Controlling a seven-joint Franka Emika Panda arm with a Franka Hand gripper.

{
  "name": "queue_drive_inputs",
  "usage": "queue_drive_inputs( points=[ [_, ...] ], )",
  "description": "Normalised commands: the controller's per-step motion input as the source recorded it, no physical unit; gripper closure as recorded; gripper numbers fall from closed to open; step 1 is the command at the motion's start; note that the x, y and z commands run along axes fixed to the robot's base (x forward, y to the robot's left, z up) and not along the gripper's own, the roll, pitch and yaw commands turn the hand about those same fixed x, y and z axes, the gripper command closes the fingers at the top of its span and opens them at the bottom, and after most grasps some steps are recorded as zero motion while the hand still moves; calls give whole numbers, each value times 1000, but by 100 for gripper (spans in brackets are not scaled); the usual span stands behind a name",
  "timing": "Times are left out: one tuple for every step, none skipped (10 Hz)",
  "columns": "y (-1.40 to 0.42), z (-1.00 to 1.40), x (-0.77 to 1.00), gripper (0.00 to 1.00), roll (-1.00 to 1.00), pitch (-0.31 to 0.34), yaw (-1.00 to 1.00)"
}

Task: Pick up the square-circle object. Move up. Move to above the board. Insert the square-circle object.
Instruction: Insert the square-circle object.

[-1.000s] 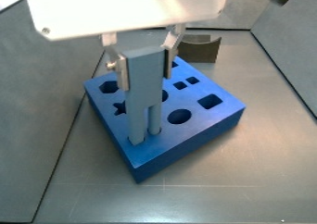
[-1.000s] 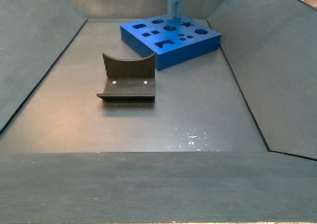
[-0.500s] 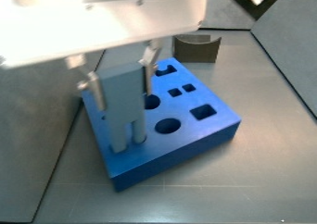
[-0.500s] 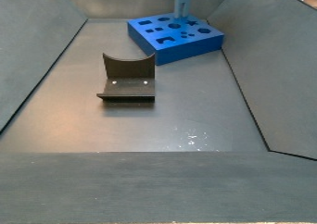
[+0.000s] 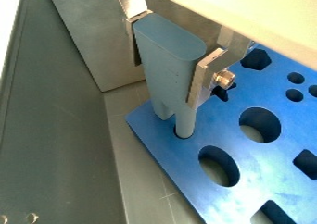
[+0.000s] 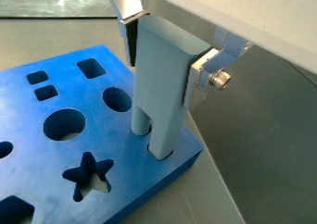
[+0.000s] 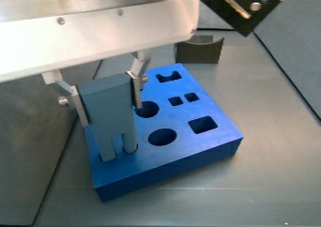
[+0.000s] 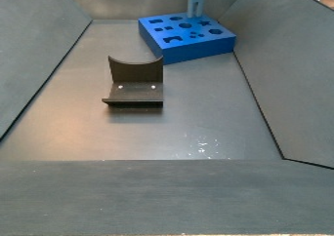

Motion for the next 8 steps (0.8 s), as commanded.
queue_drive_inputs(
  points=[
    [0, -1000, 360, 100, 33, 26, 0],
    [0, -1000, 143, 100, 130, -9, 0],
    [0, -1000, 209, 100, 114, 0, 0],
    [29, -1000, 223, 100, 31, 0, 0],
    [31, -1000, 160, 100, 0, 0, -3],
    [6, -1000, 126, 100, 14, 0, 0],
    [43, -1000, 80, 100, 0, 0, 0],
    [57, -1000, 57, 100, 0, 6, 0]
  ],
)
